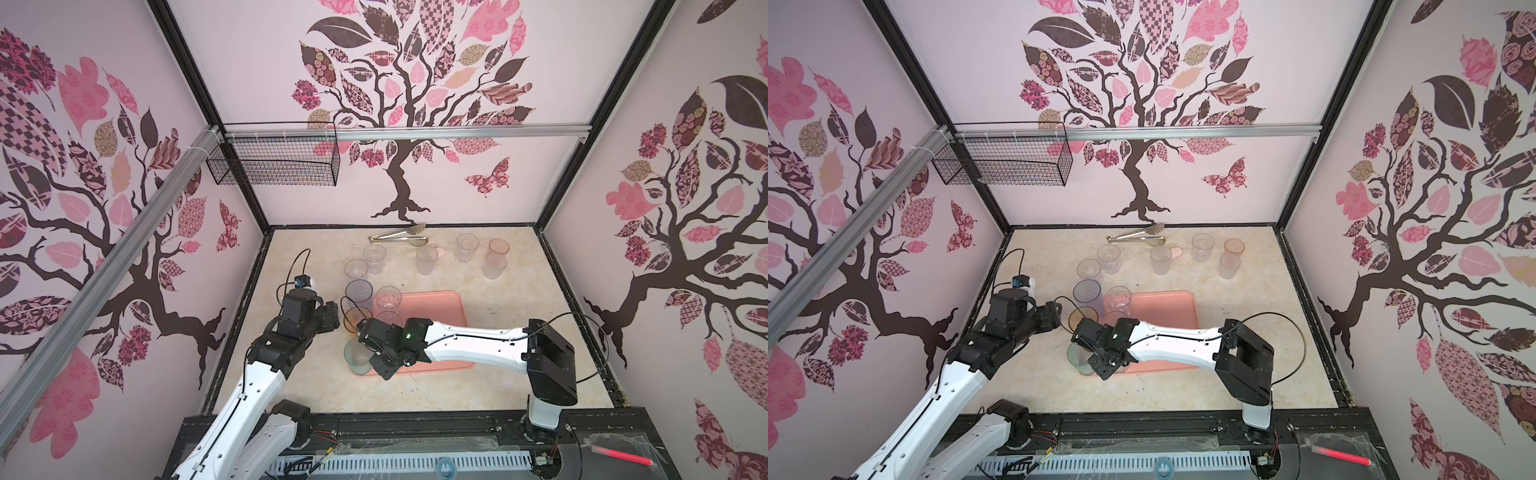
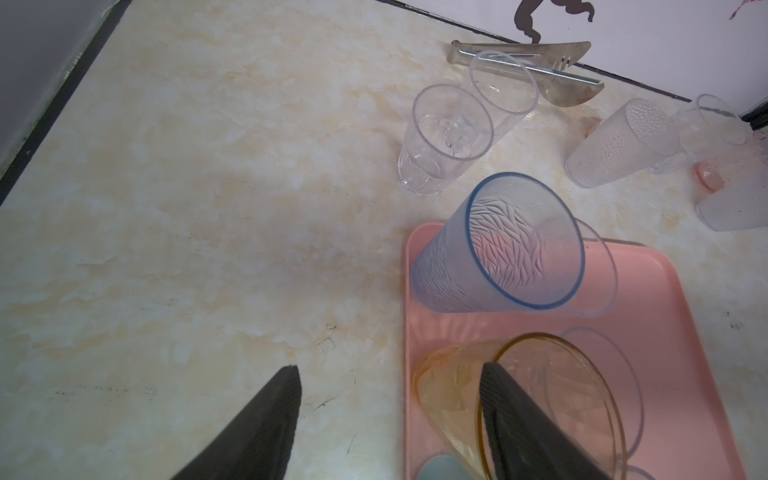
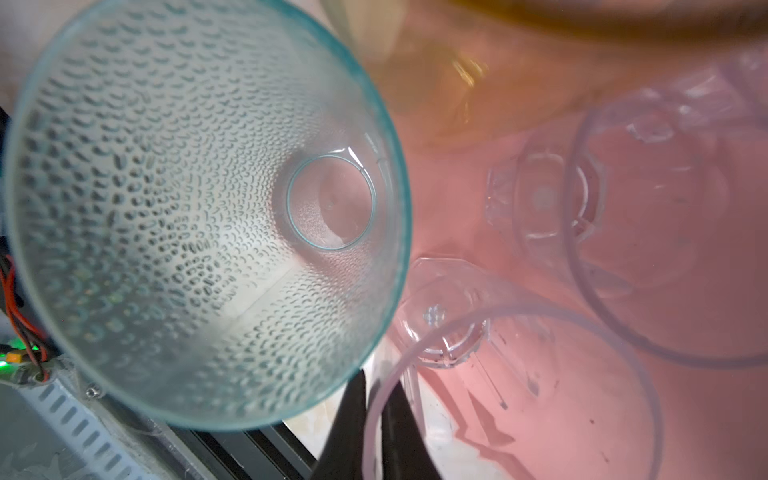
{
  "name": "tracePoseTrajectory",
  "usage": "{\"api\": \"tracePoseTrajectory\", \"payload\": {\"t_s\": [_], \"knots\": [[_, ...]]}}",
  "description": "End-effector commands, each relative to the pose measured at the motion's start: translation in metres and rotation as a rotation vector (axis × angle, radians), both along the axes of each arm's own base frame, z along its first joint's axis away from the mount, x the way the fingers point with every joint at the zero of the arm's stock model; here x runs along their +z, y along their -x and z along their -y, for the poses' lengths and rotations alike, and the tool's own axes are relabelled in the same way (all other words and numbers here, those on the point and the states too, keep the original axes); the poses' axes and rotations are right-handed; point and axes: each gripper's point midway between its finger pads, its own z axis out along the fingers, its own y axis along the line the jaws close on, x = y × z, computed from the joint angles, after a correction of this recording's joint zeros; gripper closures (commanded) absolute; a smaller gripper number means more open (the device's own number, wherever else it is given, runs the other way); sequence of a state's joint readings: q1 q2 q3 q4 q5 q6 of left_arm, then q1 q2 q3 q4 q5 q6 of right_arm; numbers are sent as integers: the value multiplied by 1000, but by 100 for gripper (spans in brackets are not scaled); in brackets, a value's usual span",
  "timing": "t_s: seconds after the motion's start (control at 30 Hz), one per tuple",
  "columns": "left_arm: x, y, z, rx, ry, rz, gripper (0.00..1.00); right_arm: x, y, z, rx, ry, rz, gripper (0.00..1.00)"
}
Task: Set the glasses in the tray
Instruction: 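Lower the clear glass beside the teal glass and open the right gripper, then reach the right gripper back to the clear glasses beyond the tray and lower into one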
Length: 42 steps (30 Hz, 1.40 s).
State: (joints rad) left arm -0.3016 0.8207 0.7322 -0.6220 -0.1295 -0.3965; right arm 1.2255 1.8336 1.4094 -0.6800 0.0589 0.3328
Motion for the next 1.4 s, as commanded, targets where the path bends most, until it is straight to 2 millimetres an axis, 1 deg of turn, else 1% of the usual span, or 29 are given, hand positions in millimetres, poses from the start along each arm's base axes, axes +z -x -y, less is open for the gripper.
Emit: {"api": "tracePoseTrajectory", "payload": {"t_s": [0.0, 0.13, 0.27, 0.37, 0.47, 0.6, 0.73, 0.77, 0.87, 0.93, 1.03, 1.13, 1.37], "knots": [[-8, 1, -2, 6, -9, -5, 28, 4, 7, -6, 18, 7, -34, 85], [-9, 1, -2, 7, -8, -9, 28, 11, 7, -9, 16, -15, -37, 80], [-9, 1, -3, 7, -11, -7, 28, 18, 7, -9, 15, -24, -32, 77], [-9, 1, -3, 6, -13, -9, 27, 28, 5, -8, 15, -32, -18, 76], [-10, 1, -3, 4, -16, -11, 27, 44, 3, -5, 12, -47, 6, 72], [-7, -1, -3, 5, -18, -2, 27, 71, -6, 2, -19, -88, 37, 68], [2, -3, -1, -2, -8, 11, 27, 85, -22, 19, -113, -132, 23, 63], [4, -4, 0, -5, -4, 14, 27, 85, -27, 25, -143, -137, 16, 61], [9, -5, 4, -18, 6, 19, 28, 77, -37, 46, -243, -152, -50, 58], [12, -5, 4, -26, 4, 20, 28, 68, -40, 59, -300, -164, -96, 56], [11, -5, 5, -26, 7, 12, 28, 56, -37, 68, -329, -178, -158, 54], [9, -5, 5, -25, 10, 11, 29, 43, -32, 68, -330, -170, -209, 54], [5, -1, 3, -23, -3, -4, 29, 22, -20, 55, -315, -188, -312, 54]]}}
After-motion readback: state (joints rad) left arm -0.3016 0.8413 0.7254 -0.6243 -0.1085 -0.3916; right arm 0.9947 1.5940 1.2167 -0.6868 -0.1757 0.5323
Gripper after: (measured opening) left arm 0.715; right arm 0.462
